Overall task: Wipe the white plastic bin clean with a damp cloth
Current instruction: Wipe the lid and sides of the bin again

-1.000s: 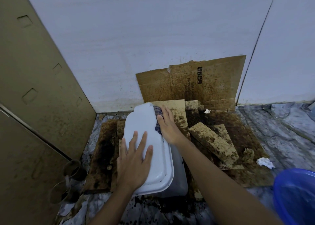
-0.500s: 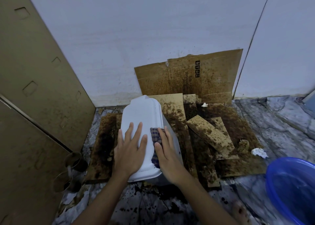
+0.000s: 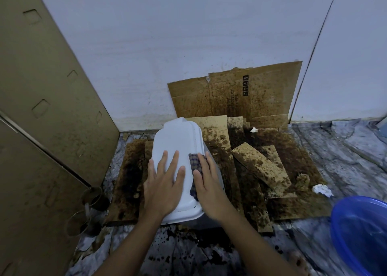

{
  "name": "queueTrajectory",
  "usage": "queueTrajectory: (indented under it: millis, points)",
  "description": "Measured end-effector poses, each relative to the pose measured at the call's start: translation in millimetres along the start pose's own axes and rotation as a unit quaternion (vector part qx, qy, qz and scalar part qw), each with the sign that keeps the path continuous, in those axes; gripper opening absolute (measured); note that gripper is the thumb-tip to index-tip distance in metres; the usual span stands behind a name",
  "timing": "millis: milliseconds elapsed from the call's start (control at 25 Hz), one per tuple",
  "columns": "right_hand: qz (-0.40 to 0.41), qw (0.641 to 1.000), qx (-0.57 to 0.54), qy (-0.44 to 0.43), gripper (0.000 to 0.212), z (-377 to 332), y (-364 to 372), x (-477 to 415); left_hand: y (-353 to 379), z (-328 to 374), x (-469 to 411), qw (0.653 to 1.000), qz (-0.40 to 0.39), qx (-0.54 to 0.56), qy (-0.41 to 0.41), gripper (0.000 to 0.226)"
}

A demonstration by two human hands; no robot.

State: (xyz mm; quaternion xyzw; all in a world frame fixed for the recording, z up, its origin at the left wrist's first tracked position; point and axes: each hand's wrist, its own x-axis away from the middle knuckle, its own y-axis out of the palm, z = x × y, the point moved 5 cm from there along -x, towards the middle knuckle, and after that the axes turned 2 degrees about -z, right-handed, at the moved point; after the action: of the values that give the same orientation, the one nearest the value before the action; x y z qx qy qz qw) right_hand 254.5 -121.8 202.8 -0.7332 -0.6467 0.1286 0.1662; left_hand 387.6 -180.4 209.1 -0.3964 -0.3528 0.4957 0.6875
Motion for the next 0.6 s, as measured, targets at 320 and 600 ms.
queueTrajectory:
  millis: [320, 600]
  points:
    - [-0.032, 0.999, 0.032, 0.023, 0.062, 1, -35, -97, 2, 11, 1, 1.000, -0.015, 0.000, 0.003, 0.058]
    - [-0.029, 0.998, 0.043, 0.026, 0.057, -10, -46, -142, 2, 11, 0, 1.000, -0.012, 0.004, 0.003, 0.057]
